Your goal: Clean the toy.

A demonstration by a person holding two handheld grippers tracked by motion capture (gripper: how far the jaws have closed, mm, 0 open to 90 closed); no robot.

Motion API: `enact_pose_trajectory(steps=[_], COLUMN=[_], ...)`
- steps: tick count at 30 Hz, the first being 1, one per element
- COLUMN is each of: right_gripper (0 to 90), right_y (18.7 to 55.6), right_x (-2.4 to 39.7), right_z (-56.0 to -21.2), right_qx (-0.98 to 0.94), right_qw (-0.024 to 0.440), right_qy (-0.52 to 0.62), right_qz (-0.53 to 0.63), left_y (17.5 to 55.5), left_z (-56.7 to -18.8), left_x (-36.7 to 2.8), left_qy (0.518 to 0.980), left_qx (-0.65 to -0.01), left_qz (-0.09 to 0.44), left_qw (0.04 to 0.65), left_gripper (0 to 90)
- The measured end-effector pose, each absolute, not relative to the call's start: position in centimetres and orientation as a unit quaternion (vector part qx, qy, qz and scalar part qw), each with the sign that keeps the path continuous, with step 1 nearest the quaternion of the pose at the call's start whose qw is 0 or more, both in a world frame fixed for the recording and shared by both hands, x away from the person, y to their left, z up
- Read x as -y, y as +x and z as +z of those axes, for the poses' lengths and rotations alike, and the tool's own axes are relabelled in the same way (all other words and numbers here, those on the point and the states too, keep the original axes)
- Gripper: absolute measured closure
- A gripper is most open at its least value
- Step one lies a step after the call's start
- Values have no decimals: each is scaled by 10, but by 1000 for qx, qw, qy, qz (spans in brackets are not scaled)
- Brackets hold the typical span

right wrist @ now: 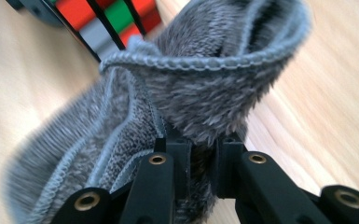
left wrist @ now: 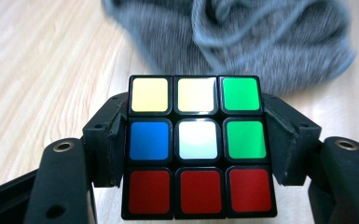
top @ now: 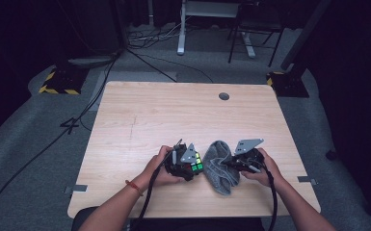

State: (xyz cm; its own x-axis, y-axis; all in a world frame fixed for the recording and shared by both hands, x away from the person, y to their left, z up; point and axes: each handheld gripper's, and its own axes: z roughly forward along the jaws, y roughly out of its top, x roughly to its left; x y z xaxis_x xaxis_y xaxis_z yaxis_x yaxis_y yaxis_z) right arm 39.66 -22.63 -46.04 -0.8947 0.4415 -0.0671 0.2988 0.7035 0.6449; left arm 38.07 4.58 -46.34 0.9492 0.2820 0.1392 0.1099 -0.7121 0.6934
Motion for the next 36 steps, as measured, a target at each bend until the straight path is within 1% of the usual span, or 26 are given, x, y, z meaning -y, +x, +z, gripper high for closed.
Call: enact_pose_trajectory(steps=[4,9,11,15,18,20,23,25,27,29,32,36], right_gripper=[803,797,797,781,719,652,561,492,445,418,389,381], right_y=[404,407,408,415,418,418,416,413,411,409,403,392], right_x=[235,245,252,266,273,275,275,276,277,280,277,266], right_z=[-466,-464,-463,-463,-463,-461,-453,-446,-439,-434,-425,-417], right_qx=[-918,-921,-923,-919,-912,-906,-899,-894,-883,-868,-860,-859], right_qw=[104,118,127,124,120,115,121,129,140,137,167,172], right_qy=[215,226,230,249,255,255,257,252,256,267,265,237], right_qz=[315,295,282,280,298,319,334,347,368,396,403,419], left_y=[382,384,384,384,383,381,377,375,373,372,372,365], left_z=[-465,-469,-468,-469,-468,-466,-464,-463,-461,-460,-460,-463], left_x=[-46,-50,-51,-55,-57,-59,-65,-70,-74,-76,-77,-81], left_qy=[918,919,920,919,917,918,921,923,922,923,926,932], left_qx=[-107,-116,-114,-114,-113,-110,-107,-108,-109,-109,-110,-109], left_qz=[111,99,102,96,86,84,77,75,71,71,65,58], left_qw=[367,363,362,365,373,372,367,362,365,361,356,340], left_gripper=[335,330,329,324,290,262,217,203,191,201,202,206])
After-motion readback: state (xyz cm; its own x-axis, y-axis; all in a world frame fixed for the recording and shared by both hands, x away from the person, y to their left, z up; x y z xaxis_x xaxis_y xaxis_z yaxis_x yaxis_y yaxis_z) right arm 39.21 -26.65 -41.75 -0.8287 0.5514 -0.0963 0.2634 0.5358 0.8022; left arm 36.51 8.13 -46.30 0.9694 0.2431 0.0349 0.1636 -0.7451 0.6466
